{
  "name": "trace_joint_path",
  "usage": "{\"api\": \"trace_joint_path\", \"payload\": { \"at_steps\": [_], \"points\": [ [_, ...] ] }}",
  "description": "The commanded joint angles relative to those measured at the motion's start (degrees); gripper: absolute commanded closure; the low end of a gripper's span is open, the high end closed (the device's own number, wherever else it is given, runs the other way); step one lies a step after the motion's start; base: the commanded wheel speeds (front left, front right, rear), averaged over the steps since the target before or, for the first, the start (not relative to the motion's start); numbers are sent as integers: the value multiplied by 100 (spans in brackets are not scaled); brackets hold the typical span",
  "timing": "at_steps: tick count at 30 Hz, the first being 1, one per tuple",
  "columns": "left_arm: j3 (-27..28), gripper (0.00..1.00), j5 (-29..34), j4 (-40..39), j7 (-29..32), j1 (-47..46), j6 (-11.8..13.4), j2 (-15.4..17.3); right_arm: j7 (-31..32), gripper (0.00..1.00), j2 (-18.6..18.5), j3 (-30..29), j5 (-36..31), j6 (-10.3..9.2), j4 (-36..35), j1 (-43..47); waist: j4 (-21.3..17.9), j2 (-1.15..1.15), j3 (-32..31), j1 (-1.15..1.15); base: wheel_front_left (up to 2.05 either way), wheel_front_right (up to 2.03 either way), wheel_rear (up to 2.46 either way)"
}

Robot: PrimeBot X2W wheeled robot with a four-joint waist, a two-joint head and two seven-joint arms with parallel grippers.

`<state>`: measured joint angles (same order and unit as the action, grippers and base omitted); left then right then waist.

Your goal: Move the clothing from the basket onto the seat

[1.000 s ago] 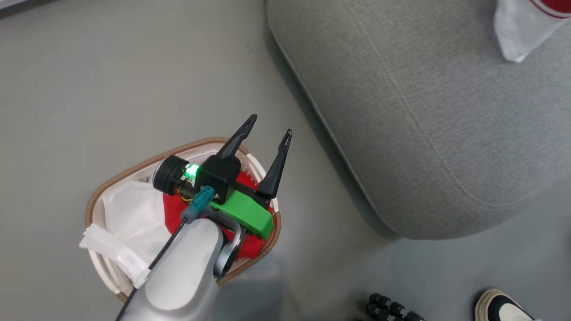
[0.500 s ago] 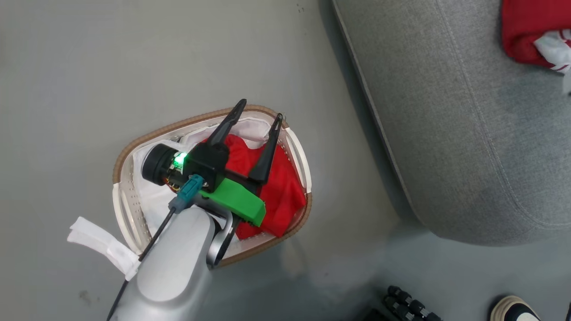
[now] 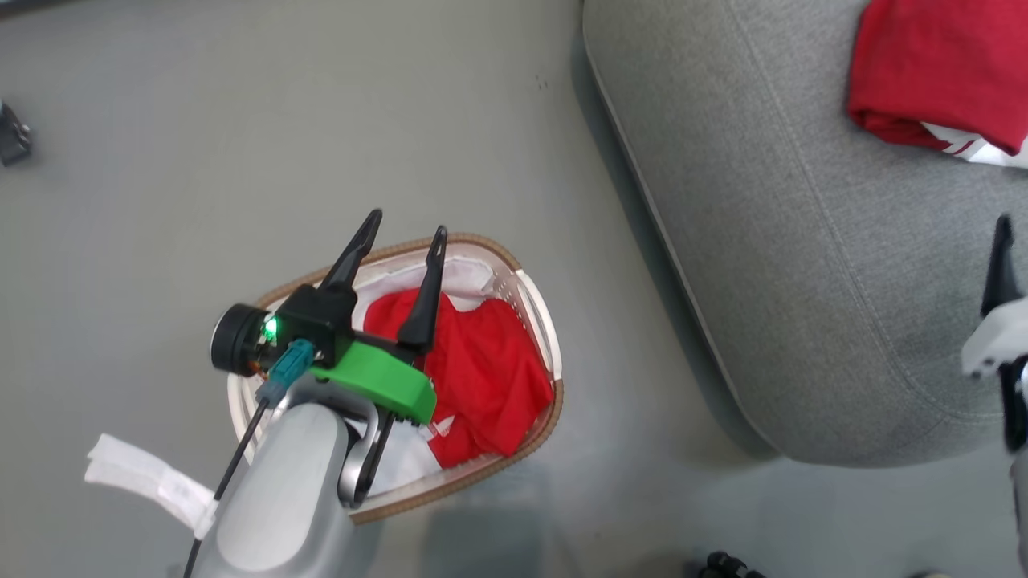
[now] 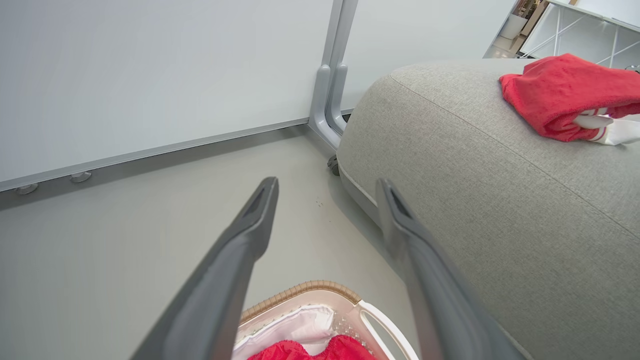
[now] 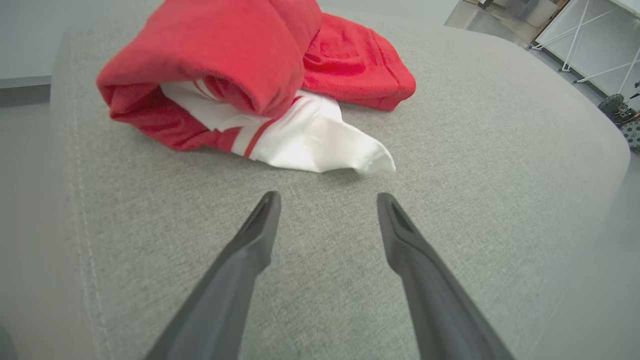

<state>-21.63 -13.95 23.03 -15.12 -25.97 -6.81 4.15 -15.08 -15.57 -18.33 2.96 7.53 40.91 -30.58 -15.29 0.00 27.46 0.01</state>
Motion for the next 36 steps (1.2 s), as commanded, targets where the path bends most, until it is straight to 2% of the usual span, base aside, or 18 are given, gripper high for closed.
{"api": "trace_joint_path", "payload": {
  "at_steps": [1,5,10,15,22,30,36],
  "points": [
    [70,0,41,2,-5,139,15,-24,-12,0,36,21,62,-8,-56,204,79,0,-304,-1,0,0,0],
    [334,0,71,-75,-5,425,46,-49,-12,0,275,211,212,-8,-463,625,213,0,-633,-1,0,0,0],
    [707,0,127,-164,-5,754,130,-80,-12,0,469,833,320,-8,-959,862,468,0,-943,-1,0,0,0],
    [1078,0,224,-131,-5,983,238,-101,-12,0,642,1217,458,-8,-1319,927,877,0,-1212,-1,0,0,0],
    [1650,0,165,-54,-4,1287,326,-120,-12,0,916,1565,538,-8,-1453,1022,1489,0,-1534,-1,0,0,0],
    [2099,0,235,-78,-5,1649,437,-116,-12,0,1087,1586,716,-8,-1661,1298,1853,0,-1859,-1,0,0,0],
    [2213,0,329,-276,-5,1988,352,-118,-12,0,1174,1540,741,-8,-1880,1648,1923,0,-2091,-1,0,0,0]
  ]
}}
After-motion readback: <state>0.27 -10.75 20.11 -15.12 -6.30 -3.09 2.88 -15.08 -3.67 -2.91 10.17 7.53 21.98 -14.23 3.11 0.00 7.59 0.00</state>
